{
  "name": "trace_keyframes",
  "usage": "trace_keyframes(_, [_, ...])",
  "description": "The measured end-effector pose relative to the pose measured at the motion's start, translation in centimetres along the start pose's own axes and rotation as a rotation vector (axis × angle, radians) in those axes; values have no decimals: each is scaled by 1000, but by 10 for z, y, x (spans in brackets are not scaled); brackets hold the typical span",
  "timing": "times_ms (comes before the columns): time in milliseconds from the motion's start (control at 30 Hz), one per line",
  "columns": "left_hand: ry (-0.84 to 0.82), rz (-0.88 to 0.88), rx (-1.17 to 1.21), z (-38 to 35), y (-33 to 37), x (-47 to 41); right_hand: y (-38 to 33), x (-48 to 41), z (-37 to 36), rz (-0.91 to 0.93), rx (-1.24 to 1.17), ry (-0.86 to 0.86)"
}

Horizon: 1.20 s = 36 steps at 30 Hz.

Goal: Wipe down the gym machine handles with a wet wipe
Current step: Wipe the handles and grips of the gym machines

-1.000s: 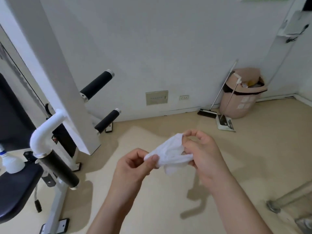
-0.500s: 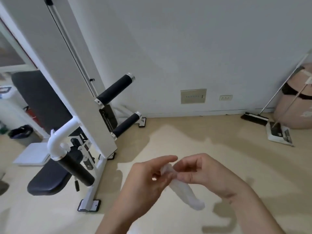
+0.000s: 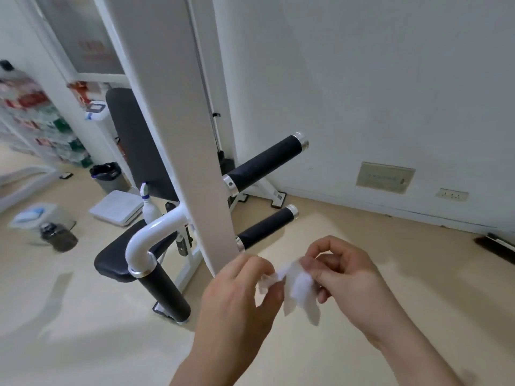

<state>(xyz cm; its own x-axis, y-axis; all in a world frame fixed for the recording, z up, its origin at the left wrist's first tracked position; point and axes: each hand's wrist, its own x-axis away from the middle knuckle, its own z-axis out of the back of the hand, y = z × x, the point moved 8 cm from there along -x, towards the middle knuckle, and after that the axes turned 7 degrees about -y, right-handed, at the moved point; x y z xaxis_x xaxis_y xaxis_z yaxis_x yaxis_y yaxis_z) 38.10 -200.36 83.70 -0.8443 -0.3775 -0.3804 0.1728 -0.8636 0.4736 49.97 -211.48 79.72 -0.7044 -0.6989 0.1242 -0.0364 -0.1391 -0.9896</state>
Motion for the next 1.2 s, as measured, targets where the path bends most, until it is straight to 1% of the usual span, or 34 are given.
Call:
trace_keyframes(100, [70, 146, -59, -5, -13, 2, 11, -19, -4, -49, -2, 6])
trace_keyframes(167, [112, 225, -89, -10, -17, 0, 20, -28, -8, -90, -46, -45])
trace_keyframes(200, [129, 270, -93, -12, -18, -1, 26, -32, -12, -123, -130, -96])
trace_keyframes(300, [179, 361, -68, -19, -18, -1, 36, -34, -31, -225, -526, -298])
trace_keyframes(333, [180, 357, -40, -24, -15, -1, 34, -35, -36, -235, -589, -365])
trace_keyframes(367, [183, 349, 1, -29, -12, 0, 32, -36, -40, -229, -592, -423])
trace_keyframes(433, [167, 379, 93, -36, -10, 2, 28, -39, -45, -193, -481, -491])
trace_keyframes(500, [121, 421, 142, -45, -11, 4, 28, -45, -45, -143, -310, -476])
trace_keyframes(567, [109, 431, 88, -45, -11, 6, 27, -54, -44, -71, -156, -415])
trace_keyframes(600, [116, 439, 17, -42, -12, 6, 24, -60, -43, -16, -81, -370])
trace_keyframes(667, [182, 452, -112, -29, -16, 7, 16, -74, -42, 111, 50, -257])
trace_keyframes(767, [376, 542, -94, 0, -38, 15, 1, -92, -50, 294, 205, -90])
trace_keyframes(800, [408, 561, -112, 6, -45, 17, -3, -95, -57, 360, 284, -59])
trace_keyframes(900, [377, 530, -238, 7, -52, 12, -6, -97, -83, 532, 541, -62])
trace_keyframes(967, [398, 424, -293, 11, -40, 9, -7, -101, -88, 548, 629, -68])
trace_keyframes(1067, [554, 300, -334, 43, -22, 10, -9, -103, -94, 558, 751, -88])
trace_keyframes(1100, [565, 283, -368, 52, -22, 6, -8, -100, -99, 566, 824, -97])
trace_keyframes(1167, [476, 292, -460, 56, -31, -9, 1, -85, -108, 572, 909, -142])
trace_keyframes(1200, [423, 321, -495, 54, -38, -16, 9, -80, -107, 504, 846, -179])
